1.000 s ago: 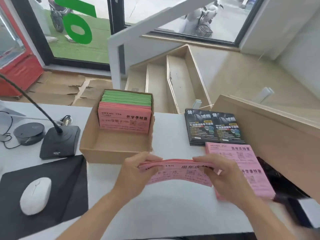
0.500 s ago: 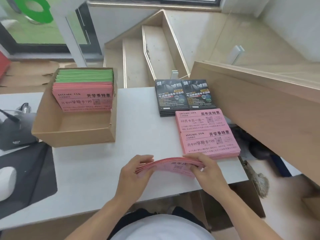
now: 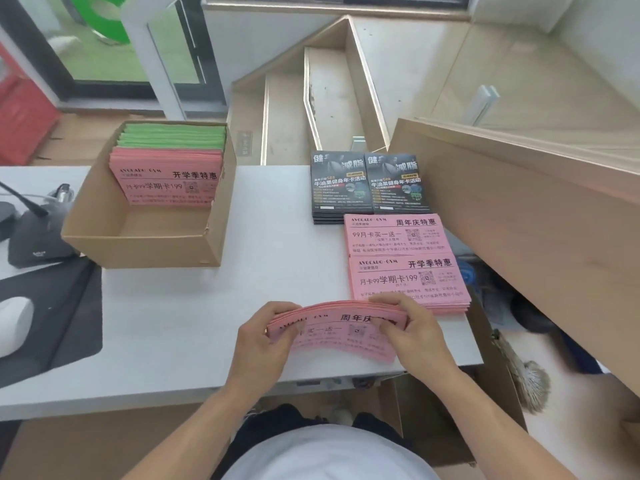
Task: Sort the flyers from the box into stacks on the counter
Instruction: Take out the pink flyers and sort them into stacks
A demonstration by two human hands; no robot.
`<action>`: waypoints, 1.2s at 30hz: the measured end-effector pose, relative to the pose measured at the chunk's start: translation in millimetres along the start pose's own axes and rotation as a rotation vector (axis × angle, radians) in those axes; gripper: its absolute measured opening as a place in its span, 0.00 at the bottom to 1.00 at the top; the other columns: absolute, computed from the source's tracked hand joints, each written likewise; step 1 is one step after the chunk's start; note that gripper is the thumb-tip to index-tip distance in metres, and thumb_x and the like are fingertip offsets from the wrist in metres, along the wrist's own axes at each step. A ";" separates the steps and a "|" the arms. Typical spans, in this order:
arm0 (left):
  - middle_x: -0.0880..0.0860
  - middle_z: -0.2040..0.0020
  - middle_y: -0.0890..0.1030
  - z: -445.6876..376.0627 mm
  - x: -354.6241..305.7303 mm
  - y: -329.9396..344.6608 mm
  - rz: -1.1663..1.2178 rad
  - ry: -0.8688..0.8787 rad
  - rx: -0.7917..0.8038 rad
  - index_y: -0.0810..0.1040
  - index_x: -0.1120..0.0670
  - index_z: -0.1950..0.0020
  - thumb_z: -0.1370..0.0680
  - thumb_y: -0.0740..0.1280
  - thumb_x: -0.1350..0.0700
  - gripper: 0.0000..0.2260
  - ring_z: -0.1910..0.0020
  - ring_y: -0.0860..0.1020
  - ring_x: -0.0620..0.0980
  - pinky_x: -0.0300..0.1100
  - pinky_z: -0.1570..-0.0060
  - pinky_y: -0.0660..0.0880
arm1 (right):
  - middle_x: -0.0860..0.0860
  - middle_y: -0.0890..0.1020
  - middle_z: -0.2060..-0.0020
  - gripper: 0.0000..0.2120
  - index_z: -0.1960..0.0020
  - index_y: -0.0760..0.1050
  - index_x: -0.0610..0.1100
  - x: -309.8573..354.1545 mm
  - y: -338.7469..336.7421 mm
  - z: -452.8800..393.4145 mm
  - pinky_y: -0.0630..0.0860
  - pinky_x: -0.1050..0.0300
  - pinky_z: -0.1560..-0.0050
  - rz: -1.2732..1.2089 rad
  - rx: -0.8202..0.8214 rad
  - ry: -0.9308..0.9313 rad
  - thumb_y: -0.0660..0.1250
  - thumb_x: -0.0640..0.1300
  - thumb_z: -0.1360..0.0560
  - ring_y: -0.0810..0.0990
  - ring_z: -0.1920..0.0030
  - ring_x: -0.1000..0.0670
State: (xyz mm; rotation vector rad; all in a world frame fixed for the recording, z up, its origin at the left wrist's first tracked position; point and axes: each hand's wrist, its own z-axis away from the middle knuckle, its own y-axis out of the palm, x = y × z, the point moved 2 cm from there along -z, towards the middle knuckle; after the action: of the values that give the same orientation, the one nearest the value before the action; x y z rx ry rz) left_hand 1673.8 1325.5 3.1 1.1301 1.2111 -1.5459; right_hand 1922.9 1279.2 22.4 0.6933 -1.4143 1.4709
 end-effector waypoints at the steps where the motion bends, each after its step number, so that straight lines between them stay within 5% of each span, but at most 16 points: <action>1: 0.43 0.53 0.85 -0.2 -2.1 4.4 0.010 -0.016 0.006 0.82 0.45 0.48 0.23 0.74 0.61 0.10 0.50 0.83 0.46 0.39 0.51 0.80 | 0.66 0.82 0.49 0.20 0.44 0.79 0.62 -1.4 -4.6 -0.9 0.78 0.67 0.49 -0.042 -0.024 0.026 0.71 0.36 0.23 0.79 0.44 0.63; 6: 0.41 0.52 0.85 -2.0 -3.6 39.6 -0.029 -0.098 0.151 0.79 0.40 0.44 0.22 0.74 0.55 0.12 0.51 0.83 0.43 0.45 0.55 0.84 | 0.61 0.80 0.44 0.23 0.41 0.75 0.65 -19.1 -39.4 6.6 0.82 0.60 0.49 -0.036 -0.053 0.115 0.74 0.38 0.24 0.79 0.42 0.61; 10: 0.42 0.49 0.83 -1.2 2.4 74.0 -0.161 -0.099 0.257 0.74 0.39 0.38 0.22 0.73 0.55 0.17 0.50 0.82 0.40 0.40 0.56 0.83 | 0.60 0.79 0.46 0.23 0.41 0.71 0.62 -46.9 -68.6 22.8 0.82 0.57 0.49 0.034 -0.150 0.230 0.75 0.40 0.25 0.80 0.44 0.59; 16: 0.44 0.49 0.80 -11.1 -0.4 111.5 -0.250 -0.157 0.214 0.69 0.42 0.29 0.21 0.72 0.58 0.24 0.57 0.83 0.43 0.33 0.68 0.78 | 0.60 0.76 0.45 0.23 0.39 0.68 0.57 -67.5 -81.6 29.0 0.74 0.69 0.67 0.135 -0.289 0.300 0.75 0.39 0.25 0.78 0.50 0.63; 21: 0.44 0.41 0.74 -9.4 0.7 115.3 -0.308 -0.167 0.094 0.55 0.43 0.21 0.22 0.73 0.53 0.36 0.54 0.79 0.42 0.33 0.63 0.76 | 0.59 0.69 0.39 0.23 0.38 0.69 0.57 -69.9 -72.7 24.5 0.77 0.71 0.62 0.131 -0.393 0.205 0.75 0.41 0.25 0.77 0.43 0.57; 23: 0.45 0.32 0.69 -2.6 5.0 112.6 -0.392 -0.083 0.060 0.52 0.43 0.21 0.27 0.77 0.47 0.44 0.45 0.75 0.41 0.40 0.50 0.79 | 0.58 0.66 0.33 0.24 0.34 0.69 0.55 -71.2 -73.6 28.1 0.77 0.67 0.45 0.313 -0.404 0.179 0.76 0.44 0.25 0.70 0.34 0.58; 25: 0.43 0.22 0.57 6.4 9.8 111.7 -0.473 0.035 0.126 0.46 0.42 0.19 0.33 0.81 0.43 0.55 0.28 0.65 0.42 0.44 0.32 0.70 | 0.58 0.63 0.29 0.27 0.33 0.70 0.54 -71.6 -77.2 34.6 0.70 0.57 0.31 0.483 -0.351 0.159 0.78 0.48 0.27 0.64 0.30 0.57; 27: 0.39 0.20 0.37 18.0 12.6 115.9 -0.540 0.133 0.313 0.34 0.39 0.20 0.36 0.83 0.44 0.65 0.19 0.45 0.42 0.43 0.30 0.61 | 0.61 0.60 0.28 0.31 0.36 0.67 0.58 -69.5 -77.9 43.9 0.68 0.55 0.30 0.481 -0.155 0.187 0.81 0.51 0.31 0.60 0.32 0.61; 29: 0.39 0.23 0.26 28.0 17.1 123.4 -0.602 0.202 0.412 0.27 0.37 0.23 0.35 0.84 0.52 0.68 0.19 0.38 0.46 0.45 0.32 0.68 | 0.63 0.55 0.27 0.31 0.41 0.65 0.59 -71.6 -74.4 53.7 0.67 0.56 0.30 0.537 0.023 0.201 0.82 0.50 0.34 0.56 0.31 0.61; 32: 0.41 0.23 0.25 31.9 22.4 134.6 -0.582 0.246 0.333 0.29 0.37 0.22 0.30 0.80 0.57 0.63 0.17 0.47 0.53 0.42 0.40 0.77 | 0.58 0.54 0.24 0.24 0.46 0.63 0.55 -81.6 -69.8 58.3 0.72 0.59 0.34 0.680 0.037 0.152 0.77 0.44 0.29 0.57 0.29 0.55; 36: 0.40 0.23 0.25 30.2 23.3 140.3 -0.519 0.219 0.309 0.29 0.35 0.22 0.27 0.78 0.52 0.59 0.21 0.61 0.50 0.35 0.45 0.74 | 0.57 0.62 0.27 0.20 0.45 0.65 0.55 -90.5 -75.0 49.1 0.76 0.64 0.51 0.650 -0.052 0.162 0.74 0.44 0.27 0.69 0.37 0.56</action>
State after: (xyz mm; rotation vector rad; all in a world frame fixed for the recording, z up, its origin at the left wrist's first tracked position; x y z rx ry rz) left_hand 1798.8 1269.8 -46.0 1.2714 1.5350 -2.0974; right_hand 2015.4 1201.3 -17.5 0.0616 -1.6229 1.9202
